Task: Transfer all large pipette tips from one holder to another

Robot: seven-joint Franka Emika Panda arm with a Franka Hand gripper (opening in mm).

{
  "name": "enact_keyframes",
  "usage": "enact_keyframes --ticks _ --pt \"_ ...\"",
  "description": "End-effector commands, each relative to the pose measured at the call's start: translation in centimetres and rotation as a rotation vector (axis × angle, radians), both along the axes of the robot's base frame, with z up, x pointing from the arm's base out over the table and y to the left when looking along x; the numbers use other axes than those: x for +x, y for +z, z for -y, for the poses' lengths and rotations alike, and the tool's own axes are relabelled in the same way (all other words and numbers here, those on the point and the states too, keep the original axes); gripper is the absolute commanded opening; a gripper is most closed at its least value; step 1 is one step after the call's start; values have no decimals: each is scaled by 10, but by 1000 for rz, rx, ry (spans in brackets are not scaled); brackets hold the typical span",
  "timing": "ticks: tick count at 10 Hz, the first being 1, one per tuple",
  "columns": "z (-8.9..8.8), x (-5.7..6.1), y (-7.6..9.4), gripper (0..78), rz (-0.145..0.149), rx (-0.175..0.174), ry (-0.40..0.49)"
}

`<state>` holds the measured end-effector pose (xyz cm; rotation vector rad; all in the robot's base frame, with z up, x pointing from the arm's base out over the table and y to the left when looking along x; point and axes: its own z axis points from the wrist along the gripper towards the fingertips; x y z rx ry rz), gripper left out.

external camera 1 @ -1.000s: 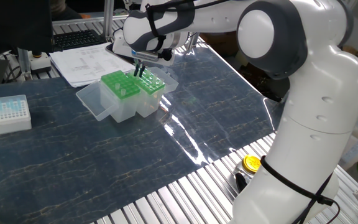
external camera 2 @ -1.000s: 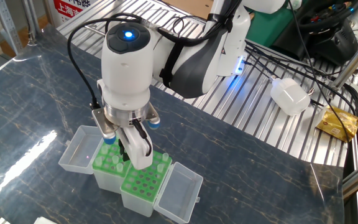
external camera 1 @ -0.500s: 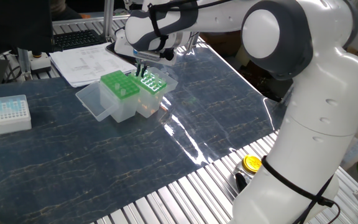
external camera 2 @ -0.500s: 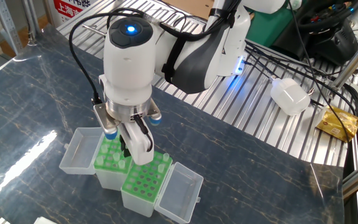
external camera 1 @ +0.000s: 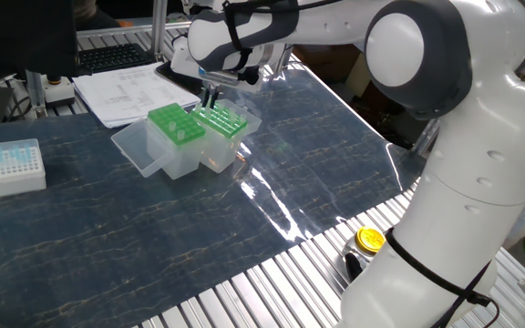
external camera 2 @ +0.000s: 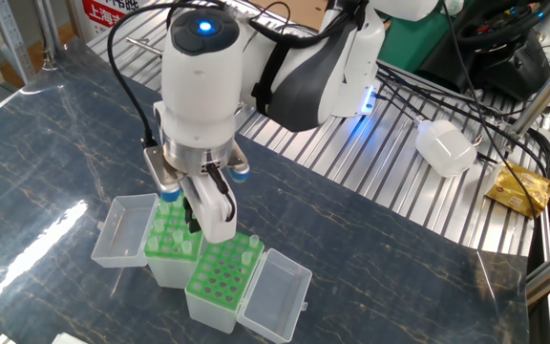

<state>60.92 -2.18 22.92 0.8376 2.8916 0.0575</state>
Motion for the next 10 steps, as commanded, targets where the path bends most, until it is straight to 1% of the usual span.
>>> enact_keyframes --ticks 1,4,5,7,10 --pt "-4 -1 8 13 18 5 -39" --pt "-7 -1 14 13 15 21 -56" --pt "-7 -1 14 13 15 21 -55" --pt "-3 -1 22 13 0 31 -33" --pt "1 0 33 13 0 33 -36"
